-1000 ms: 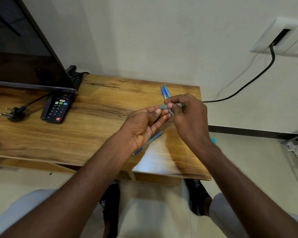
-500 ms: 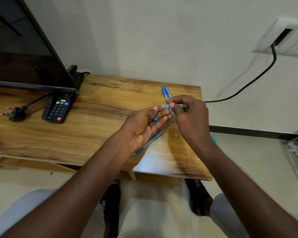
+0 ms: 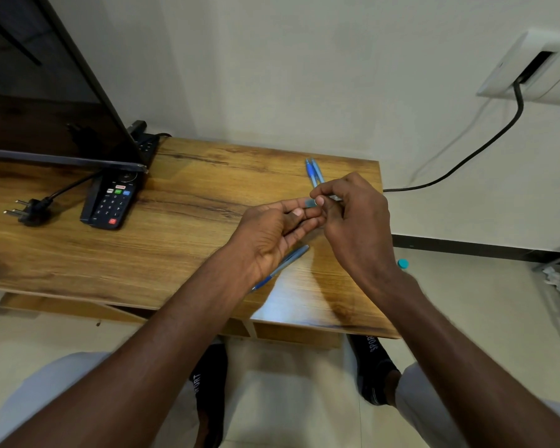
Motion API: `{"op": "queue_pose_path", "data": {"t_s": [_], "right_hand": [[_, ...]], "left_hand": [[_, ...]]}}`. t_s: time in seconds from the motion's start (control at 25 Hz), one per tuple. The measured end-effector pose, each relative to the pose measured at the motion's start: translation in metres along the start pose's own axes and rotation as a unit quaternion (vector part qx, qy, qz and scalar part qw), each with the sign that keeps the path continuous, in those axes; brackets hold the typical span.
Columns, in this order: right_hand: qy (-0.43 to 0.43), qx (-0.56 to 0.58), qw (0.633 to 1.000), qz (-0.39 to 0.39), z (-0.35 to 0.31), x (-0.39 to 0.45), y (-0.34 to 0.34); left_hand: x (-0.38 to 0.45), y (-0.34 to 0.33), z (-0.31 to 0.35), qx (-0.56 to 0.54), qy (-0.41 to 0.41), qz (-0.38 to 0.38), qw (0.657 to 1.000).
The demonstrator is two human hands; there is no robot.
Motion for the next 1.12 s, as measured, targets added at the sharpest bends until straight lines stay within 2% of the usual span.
{"op": "queue_pose_path", "data": {"t_s": [0.28, 0.52, 0.8, 1.12], "right_hand": [[0.031, -0.008, 0.999, 0.012, -0.007, -0.001, 0.003], [0.024, -0.014, 1.0, 0.008, -0.004, 0.0, 0.001], [-0.109, 0.093, 0.99, 0.005, 0.026, 0.003, -0.003], [-0.138, 0.106, 0.985, -0.019, 0.034, 0.001, -0.009]], "left_hand": [[0.0, 0.0, -0.001, -0.009, 0.002, 0.001, 1.0], [0.001, 0.002, 0.0, 0.002, -0.008, 0.014, 1.0], [0.002, 0.006, 0.005, -0.008, -0.021, 0.021, 1.0], [0.004, 0.014, 0.013, 0.011, -0.04, 0.047, 0.998]]}}
Point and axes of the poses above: each hand's wrist, its own x-axis towards the middle knuckle, its own y-axis out of the back of the hand, z = x × y, the point moved 10 cm from there along x, towards the middle knuckle, and after that the axes turned 5 degrees about z, right-handed, at the moved point
